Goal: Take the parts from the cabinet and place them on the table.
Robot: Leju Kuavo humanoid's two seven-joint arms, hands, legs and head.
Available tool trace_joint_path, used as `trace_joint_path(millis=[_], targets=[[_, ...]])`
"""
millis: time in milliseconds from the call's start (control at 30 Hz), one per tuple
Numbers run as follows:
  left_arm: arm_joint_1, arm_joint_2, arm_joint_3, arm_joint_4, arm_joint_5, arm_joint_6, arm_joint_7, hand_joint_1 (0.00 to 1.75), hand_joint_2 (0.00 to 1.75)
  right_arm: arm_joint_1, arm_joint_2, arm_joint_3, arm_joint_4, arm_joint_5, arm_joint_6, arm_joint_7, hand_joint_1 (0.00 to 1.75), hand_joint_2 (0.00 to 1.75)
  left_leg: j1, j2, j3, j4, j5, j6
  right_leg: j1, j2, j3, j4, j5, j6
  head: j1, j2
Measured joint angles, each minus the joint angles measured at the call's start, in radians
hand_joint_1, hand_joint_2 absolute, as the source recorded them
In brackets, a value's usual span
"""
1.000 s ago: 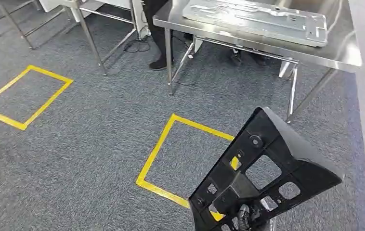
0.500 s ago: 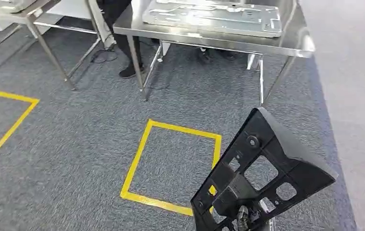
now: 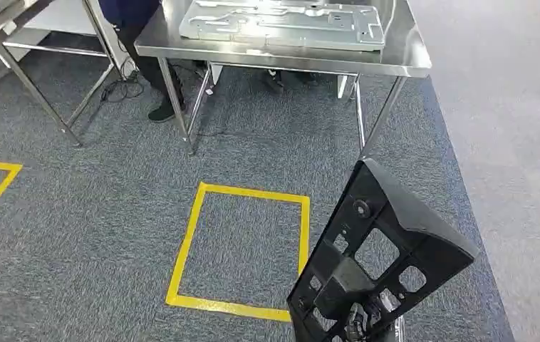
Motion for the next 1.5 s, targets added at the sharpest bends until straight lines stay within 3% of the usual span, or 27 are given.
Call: trace_joint_path(millis=[100, 167, 200, 267, 300, 333, 367, 433, 467, 533, 600, 667, 700, 800, 833, 867, 933, 967, 1000, 1133, 1167, 1200, 1300, 1333, 1400, 1467, 1500], targets=[[-0.001, 0.0, 0.0, 0.0, 0.0, 0.0, 0.0, 0.0, 0.0, 0.002, 0.0, 0.005, 0.0, 0.002, -0.001, 0.0, 1.75, 1.75, 0.002, 0.002, 0.01, -0.014, -0.006, -0.015, 0.005, 0.003, -0.001, 0.001, -0.014, -0.018, -0.001, 0.0], [-0.005, 0.001, 0.0, 0.0, 0.0, 0.0, 0.0, 0.0, 0.0, 0.004, 0.0, 0.008, -0.001, 0.003, -0.001, 0.0, 1.75, 1.75, 0.005, 0.004, 0.026, -0.001, -0.019, -0.026, -0.006, 0.003, 0.03, -0.026, -0.015, -0.03, -0.002, 0.0], [-0.006, 0.001, 0.0, 0.0, 0.0, 0.0, 0.0, 0.0, 0.0, 0.003, 0.0, 0.008, -0.001, 0.003, -0.001, 0.0, 1.75, 1.75, 0.003, 0.003, -0.002, 0.058, -0.045, -0.026, -0.006, 0.001, 0.043, -0.031, -0.021, -0.04, -0.002, 0.0], [-0.005, 0.001, 0.0, 0.0, -0.001, 0.0, 0.001, 0.0, 0.0, 0.001, 0.0, 0.012, 0.0, 0.004, -0.006, 0.001, 1.75, 1.75, 0.003, 0.002, -0.107, 0.228, -0.105, -0.03, -0.003, -0.001, 0.059, -0.031, -0.038, -0.048, -0.003, 0.0], [-0.002, 0.0, 0.0, 0.0, -0.004, 0.0, 0.002, 0.0, 0.0, 0.002, 0.0, 0.013, 0.0, 0.004, -0.013, 0.002, 1.75, 1.75, 0.003, 0.002, -0.155, 0.295, -0.117, -0.033, -0.001, 0.0, 0.069, -0.031, -0.047, -0.049, -0.003, 0.0], [0.003, 0.0, 0.0, 0.0, -0.006, 0.0, 0.004, 0.0, 0.0, 0.004, 0.0, 0.013, 0.0, 0.004, -0.019, 0.004, 1.75, 1.75, 0.003, 0.003, -0.186, 0.322, -0.102, -0.033, 0.0, 0.003, 0.082, -0.031, -0.057, -0.049, -0.003, 0.0], [0.005, 0.001, 0.001, 0.0, -0.006, 0.0, 0.006, 0.0, 0.0, 0.006, 0.0, 0.013, 0.0, 0.004, -0.026, 0.009, 1.75, 1.75, 0.003, 0.003, -0.193, 0.295, -0.054, -0.032, 0.001, 0.006, 0.099, -0.031, -0.07, -0.047, -0.003, 0.0], [0.005, 0.002, 0.001, 0.0, -0.008, 0.0, 0.008, 0.0, 0.0, 0.008, 0.0, 0.014, 0.0, 0.008, -0.04, 0.017, 1.75, 1.75, 0.003, 0.003, -0.155, 0.143, 0.076, -0.025, 0.001, 0.009, 0.138, -0.031, -0.096, -0.042, -0.003, 0.0], [0.006, 0.002, 0.002, 0.0, -0.009, 0.0, 0.01, 0.0, 0.0, 0.008, 0.0, 0.015, 0.0, 0.009, -0.045, 0.019, 1.75, 1.75, 0.001, 0.002, -0.136, 0.076, 0.113, -0.017, 0.001, 0.009, 0.154, -0.031, -0.11, -0.037, -0.003, 0.0], [0.005, 0.002, 0.003, 0.0, -0.012, 0.004, 0.012, 0.0, 0.0, 0.008, -0.001, 0.018, 0.0, 0.013, -0.056, 0.025, 1.75, 1.75, -0.01, 0.001, -0.12, 0.067, 0.089, -0.004, 0.005, 0.014, 0.153, -0.025, -0.122, -0.02, -0.004, 0.0], [0.004, 0.002, 0.003, 0.0, -0.013, 0.01, 0.012, 0.0, 0.0, 0.009, -0.002, 0.025, 0.0, 0.013, -0.058, 0.037, 1.75, 1.75, -0.014, 0.0, -0.12, 0.057, 0.071, 0.009, 0.003, 0.012, 0.15, -0.033, -0.124, -0.014, -0.003, 0.0], [0.006, 0.0, 0.003, 0.0, -0.014, 0.013, 0.013, 0.0, 0.0, 0.009, -0.004, 0.029, -0.001, 0.013, -0.059, 0.042, 1.75, 1.75, -0.001, -0.001, -0.104, 0.034, 0.07, 0.016, 0.0, 0.01, 0.158, -0.032, -0.138, -0.001, -0.004, 0.0], [0.005, 0.0, 0.003, 0.0, -0.014, 0.013, 0.013, 0.0, 0.0, 0.009, -0.004, 0.031, -0.001, 0.013, -0.06, 0.043, 1.75, 1.75, -0.001, -0.001, -0.096, 0.026, 0.067, 0.02, 0.001, 0.008, 0.139, 0.006, -0.152, 0.004, -0.002, 0.0], [0.001, 0.0, 0.004, 0.0, -0.016, 0.014, 0.014, 0.0, 0.0, 0.01, -0.007, 0.033, 0.0, 0.037, -0.087, 0.055, 1.75, 1.75, 0.0, -0.007, -0.085, 0.022, 0.056, 0.026, -0.005, 0.007, -0.014, 0.248, -0.232, 0.017, -0.003, 0.0], [0.002, 0.0, 0.004, 0.0, -0.017, 0.014, 0.017, 0.0, 0.0, 0.012, -0.01, 0.035, 0.0, 0.049, -0.094, 0.064, 1.75, 1.75, 0.0, -0.012, -0.078, 0.022, 0.052, 0.025, -0.006, 0.007, -0.049, 0.286, -0.226, 0.019, -0.003, 0.0], [0.003, 0.0, 0.005, 0.0, -0.02, 0.013, 0.018, 0.0, 0.0, 0.013, -0.013, 0.038, 0.0, 0.058, -0.104, 0.072, 1.75, 1.75, 0.0, -0.021, -0.07, 0.022, 0.047, 0.024, -0.008, 0.007, -0.061, 0.277, -0.191, 0.02, -0.002, 0.0], [0.003, -0.001, 0.006, 0.0, -0.023, 0.012, 0.021, 0.0, 0.0, 0.014, -0.017, 0.043, 0.001, 0.072, -0.116, 0.083, 1.75, 1.75, 0.001, -0.038, -0.048, 0.022, 0.035, 0.019, -0.01, 0.01, -0.024, 0.143, -0.069, 0.016, -0.003, 0.0], [0.003, -0.002, 0.006, 0.0, -0.024, 0.011, 0.021, 0.0, 0.0, 0.015, -0.019, 0.046, 0.0, 0.077, -0.126, 0.087, 1.75, 1.75, 0.001, -0.046, -0.04, 0.021, 0.029, 0.016, -0.011, 0.027, 0.006, 0.051, -0.01, 0.011, -0.002, 0.0], [0.002, -0.003, 0.006, 0.0, -0.025, 0.011, 0.022, 0.0, 0.0, 0.013, -0.021, 0.049, 0.003, 0.084, -0.134, 0.092, 1.75, 1.75, 0.001, -0.053, -0.038, 0.018, 0.027, 0.011, -0.01, 0.064, 0.016, 0.038, -0.025, 0.005, -0.002, 0.0], [-0.001, -0.004, 0.007, 0.0, -0.029, 0.009, 0.024, 0.0, 0.0, 0.019, -0.029, 0.068, 0.005, 0.102, -0.164, 0.11, 1.75, 1.75, 0.005, -0.078, -0.048, 0.006, 0.03, -0.016, -0.002, 0.049, 0.03, -0.002, -0.039, -0.016, -0.003, 0.0], [0.0, -0.003, 0.007, 0.0, -0.03, 0.008, 0.025, 0.0, 0.0, 0.019, -0.029, 0.073, 0.005, 0.104, -0.17, 0.117, 1.75, 1.75, 0.005, -0.068, -0.043, 0.013, 0.023, -0.019, -0.015, 0.041, 0.042, -0.021, -0.032, -0.026, -0.003, 0.0], [0.0, -0.003, 0.008, 0.0, -0.032, 0.006, 0.025, 0.0, 0.0, 0.019, -0.031, 0.077, 0.005, 0.11, -0.181, 0.125, 1.75, 1.75, 0.003, -0.034, -0.053, 0.041, 0.006, -0.02, -0.012, 0.033, 0.05, -0.029, -0.033, -0.032, -0.003, 0.0], [-0.005, -0.004, 0.008, 0.0, -0.033, 0.002, 0.025, 0.0, 0.0, 0.022, -0.034, 0.084, 0.01, 0.112, -0.191, 0.138, 1.75, 1.75, 0.002, -0.009, -0.168, 0.255, -0.097, -0.026, -0.005, 0.007, 0.056, -0.028, -0.039, -0.045, -0.003, 0.0], [-0.003, -0.005, 0.008, 0.0, -0.035, 0.002, 0.025, 0.0, 0.0, 0.023, -0.035, 0.085, 0.013, 0.112, -0.194, 0.139, 1.75, 1.75, 0.002, -0.007, -0.198, 0.308, -0.107, -0.027, -0.002, 0.002, 0.057, -0.028, -0.041, -0.046, -0.003, 0.0], [0.001, -0.005, 0.008, 0.0, -0.034, 0.002, 0.025, 0.0, 0.0, 0.024, -0.039, 0.088, 0.016, 0.112, -0.195, 0.141, 1.75, 1.75, 0.002, -0.005, -0.189, 0.271, -0.051, -0.026, 0.001, -0.001, 0.065, -0.028, -0.047, -0.046, -0.003, 0.0], [0.001, -0.004, 0.008, 0.0, -0.035, 0.002, 0.026, 0.0, 0.0, 0.025, -0.04, 0.091, 0.017, 0.112, -0.196, 0.141, 1.75, 1.75, 0.001, -0.004, -0.104, 0.089, 0.054, -0.016, 0.003, -0.001, 0.079, -0.024, -0.058, -0.04, -0.003, 0.0], [0.001, -0.004, 0.008, 0.0, -0.035, 0.002, 0.027, 0.0, 0.0, 0.026, -0.041, 0.091, 0.017, 0.112, -0.196, 0.141, 1.75, 1.75, -0.002, 0.0, -0.08, 0.037, 0.055, -0.008, 0.002, -0.002, 0.079, -0.021, -0.063, -0.036, -0.003, 0.0]])
